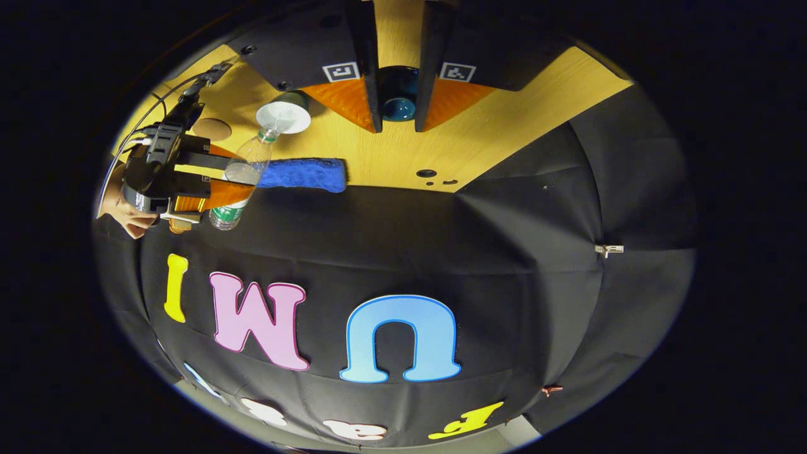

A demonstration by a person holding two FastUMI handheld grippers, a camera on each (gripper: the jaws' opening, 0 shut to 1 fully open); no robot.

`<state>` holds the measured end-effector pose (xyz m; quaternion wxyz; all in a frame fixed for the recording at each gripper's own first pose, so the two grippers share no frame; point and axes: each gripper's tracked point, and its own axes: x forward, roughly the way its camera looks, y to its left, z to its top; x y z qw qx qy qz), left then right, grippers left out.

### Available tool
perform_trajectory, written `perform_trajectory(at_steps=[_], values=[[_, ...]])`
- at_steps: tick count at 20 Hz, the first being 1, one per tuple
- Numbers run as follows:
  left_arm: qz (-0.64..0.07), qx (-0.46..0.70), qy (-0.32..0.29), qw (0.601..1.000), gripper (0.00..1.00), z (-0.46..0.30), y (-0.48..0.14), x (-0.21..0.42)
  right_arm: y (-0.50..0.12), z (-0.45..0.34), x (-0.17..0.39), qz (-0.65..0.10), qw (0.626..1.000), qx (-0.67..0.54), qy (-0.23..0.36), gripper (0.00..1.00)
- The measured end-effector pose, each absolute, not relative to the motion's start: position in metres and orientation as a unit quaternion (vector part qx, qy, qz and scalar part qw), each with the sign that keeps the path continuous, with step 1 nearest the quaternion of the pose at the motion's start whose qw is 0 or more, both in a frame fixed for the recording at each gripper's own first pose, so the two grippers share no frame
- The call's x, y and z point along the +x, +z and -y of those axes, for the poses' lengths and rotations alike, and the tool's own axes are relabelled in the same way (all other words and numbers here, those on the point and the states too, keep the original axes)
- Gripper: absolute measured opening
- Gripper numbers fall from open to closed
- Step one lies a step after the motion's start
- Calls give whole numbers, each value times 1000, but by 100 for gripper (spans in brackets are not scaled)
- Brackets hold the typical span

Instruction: Open the teacup lid with one hand, grasp the water bottle and pour water into the teacup with the other hand; after pouring, place the water bottle on the coaster and then close the teacup lid.

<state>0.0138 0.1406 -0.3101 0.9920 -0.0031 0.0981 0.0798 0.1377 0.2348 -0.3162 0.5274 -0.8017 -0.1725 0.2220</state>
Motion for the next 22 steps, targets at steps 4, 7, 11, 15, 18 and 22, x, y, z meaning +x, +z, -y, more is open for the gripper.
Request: perform_trajectory(at_steps=[4,7,11,15,18,22], values=[[-99,1,81,992,31,-143,-312,14,-312,-240,139,189,499,-813,233,75],[-99,3,80,992,32,-144,-312,14,-310,-239,138,191,499,-812,234,75],[-96,7,79,992,31,-140,-309,16,-315,-231,141,149,579,-768,229,75],[-96,10,78,992,28,-138,-308,18,-315,-222,138,90,693,-678,225,75],[-96,10,78,992,31,-135,-306,24,-322,-227,134,28,784,-573,238,75],[-94,20,77,992,31,-126,-303,33,-319,-228,122,-23,873,-417,252,76]])
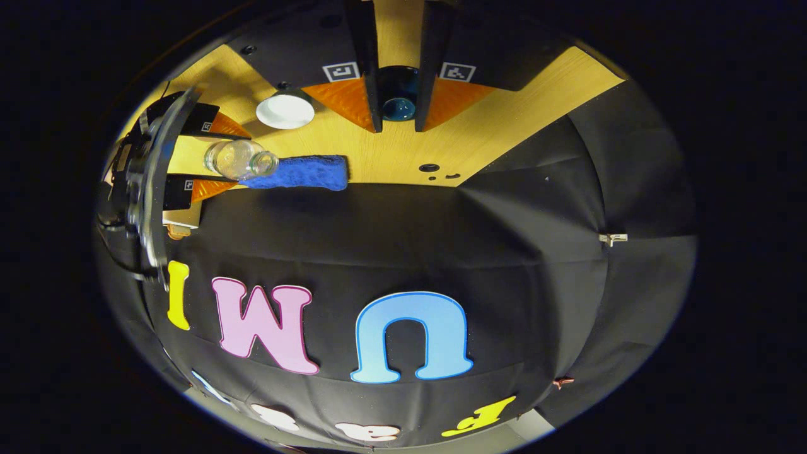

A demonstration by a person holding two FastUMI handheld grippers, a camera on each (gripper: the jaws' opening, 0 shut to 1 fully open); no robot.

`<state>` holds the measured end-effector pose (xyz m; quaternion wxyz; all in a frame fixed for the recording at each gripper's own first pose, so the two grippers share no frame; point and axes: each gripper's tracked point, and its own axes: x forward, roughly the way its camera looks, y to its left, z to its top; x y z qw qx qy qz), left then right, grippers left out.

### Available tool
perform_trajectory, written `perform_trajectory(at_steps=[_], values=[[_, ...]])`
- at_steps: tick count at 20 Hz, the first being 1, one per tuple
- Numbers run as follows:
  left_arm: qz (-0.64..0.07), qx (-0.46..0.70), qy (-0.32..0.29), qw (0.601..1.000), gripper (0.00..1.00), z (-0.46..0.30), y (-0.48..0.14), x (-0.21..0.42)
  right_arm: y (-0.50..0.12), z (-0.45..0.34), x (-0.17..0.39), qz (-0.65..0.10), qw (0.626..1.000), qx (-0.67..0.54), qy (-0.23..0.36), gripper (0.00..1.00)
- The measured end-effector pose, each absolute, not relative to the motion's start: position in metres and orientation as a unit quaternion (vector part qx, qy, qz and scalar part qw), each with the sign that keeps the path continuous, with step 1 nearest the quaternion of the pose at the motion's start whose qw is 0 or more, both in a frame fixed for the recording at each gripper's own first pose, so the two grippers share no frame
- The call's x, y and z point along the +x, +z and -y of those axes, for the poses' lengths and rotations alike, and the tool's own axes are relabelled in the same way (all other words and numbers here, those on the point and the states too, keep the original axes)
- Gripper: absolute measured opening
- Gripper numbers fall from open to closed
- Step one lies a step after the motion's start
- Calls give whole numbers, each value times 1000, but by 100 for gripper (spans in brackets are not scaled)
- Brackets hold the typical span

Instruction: Open the teacup lid with one hand, grasp the water bottle and pour water into the teacup with the other hand; after pouring, place the water bottle on the coaster and then close the teacup lid.

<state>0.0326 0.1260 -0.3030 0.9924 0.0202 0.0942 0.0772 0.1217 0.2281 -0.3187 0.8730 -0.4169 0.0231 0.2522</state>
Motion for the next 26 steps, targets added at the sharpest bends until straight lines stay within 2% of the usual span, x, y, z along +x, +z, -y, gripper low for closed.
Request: perform_trajectory(at_steps=[4,9,14,15,16,19,22,23,25,26], values=[[-88,21,70,993,32,-112,-298,43,-311,-233,123,-67,936,-251,239,76],[-86,24,60,994,31,-93,-296,57,-297,-233,118,-52,968,-100,222,76],[-83,30,43,995,31,-70,-293,68,-290,-223,118,-53,976,9,212,76],[-83,30,41,995,28,-65,-290,68,-289,-220,118,-53,976,26,208,76],[-82,31,38,995,31,-62,-290,70,-291,-218,122,-54,977,46,204,76],[-82,30,33,996,31,-53,-291,74,-301,-211,133,-66,976,104,181,76],[-86,31,29,995,32,-45,-293,76,-303,-211,136,-71,977,123,161,76],[-87,31,28,995,28,-43,-295,77,-306,-211,137,-74,977,127,156,75],[-88,31,27,995,31,-39,-295,79,-309,-210,140,-80,977,133,148,76],[-89,31,26,995,28,-37,-297,79,-310,-212,140,-84,976,136,148,76]])
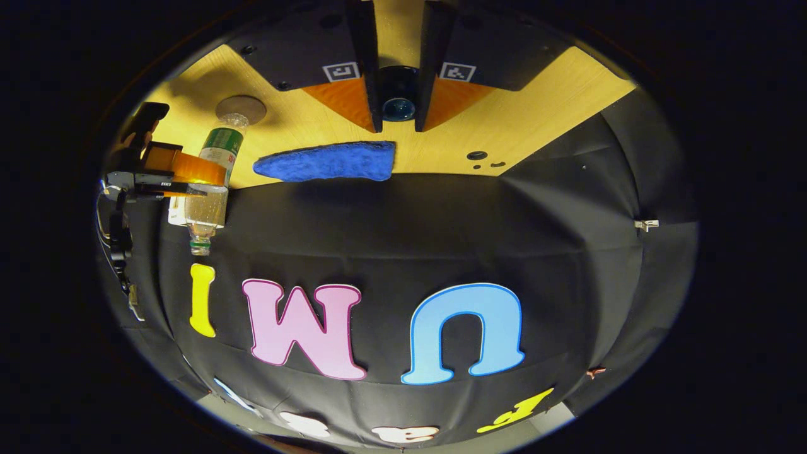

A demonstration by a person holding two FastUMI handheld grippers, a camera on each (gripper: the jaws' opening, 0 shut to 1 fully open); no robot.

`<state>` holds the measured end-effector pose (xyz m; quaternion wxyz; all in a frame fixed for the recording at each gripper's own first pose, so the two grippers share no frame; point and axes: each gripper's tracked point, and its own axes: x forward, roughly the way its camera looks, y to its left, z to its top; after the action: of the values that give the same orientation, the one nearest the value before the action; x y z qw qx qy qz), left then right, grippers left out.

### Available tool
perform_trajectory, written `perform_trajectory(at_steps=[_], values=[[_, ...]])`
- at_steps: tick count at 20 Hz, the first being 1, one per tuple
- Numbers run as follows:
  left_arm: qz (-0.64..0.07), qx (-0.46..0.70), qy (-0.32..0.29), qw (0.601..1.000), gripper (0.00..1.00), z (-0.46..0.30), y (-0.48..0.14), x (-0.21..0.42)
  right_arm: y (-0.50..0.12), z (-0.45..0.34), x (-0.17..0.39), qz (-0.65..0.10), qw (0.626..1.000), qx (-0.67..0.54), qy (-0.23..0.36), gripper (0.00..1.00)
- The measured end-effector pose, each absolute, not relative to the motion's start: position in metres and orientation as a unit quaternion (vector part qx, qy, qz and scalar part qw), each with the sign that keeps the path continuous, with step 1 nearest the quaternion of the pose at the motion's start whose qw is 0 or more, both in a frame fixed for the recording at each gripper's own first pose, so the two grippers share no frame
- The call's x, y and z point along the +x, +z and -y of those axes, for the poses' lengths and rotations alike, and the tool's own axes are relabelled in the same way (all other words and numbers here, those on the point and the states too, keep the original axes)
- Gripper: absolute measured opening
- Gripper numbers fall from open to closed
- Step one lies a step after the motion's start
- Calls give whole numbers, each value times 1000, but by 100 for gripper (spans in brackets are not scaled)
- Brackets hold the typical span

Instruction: Open the teacup lid with one hand, grasp the water bottle and pour water into the teacup with the other hand; after pouring, place the water bottle on the coaster and then close the teacup lid.

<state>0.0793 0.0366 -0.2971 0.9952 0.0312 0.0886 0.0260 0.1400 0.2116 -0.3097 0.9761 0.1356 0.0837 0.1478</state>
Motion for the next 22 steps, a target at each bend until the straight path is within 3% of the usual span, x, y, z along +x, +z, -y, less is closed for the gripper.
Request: perform_trajectory(at_steps=[2,5,6,7,10,16,20,22], values=[[-89,31,25,995,31,-33,-298,80,-312,-209,141,-89,976,134,147,76],[-90,31,24,995,32,-30,-298,80,-318,-210,142,-96,976,130,148,76],[-91,31,24,995,28,-30,-300,82,-318,-210,142,-97,975,132,150,76],[-92,31,24,995,31,-29,-301,82,-321,-211,143,-100,974,133,152,76],[-94,29,24,995,28,-29,-303,83,-326,-213,148,-103,974,131,151,78],[-97,31,21,995,31,-26,-306,86,-333,-216,149,-113,971,135,160,80],[-101,30,16,994,28,-20,-311,90,-338,-216,150,-116,971,130,166,93],[-103,27,13,994,32,-17,-313,91,-338,-218,145,-121,969,136,168,93]])
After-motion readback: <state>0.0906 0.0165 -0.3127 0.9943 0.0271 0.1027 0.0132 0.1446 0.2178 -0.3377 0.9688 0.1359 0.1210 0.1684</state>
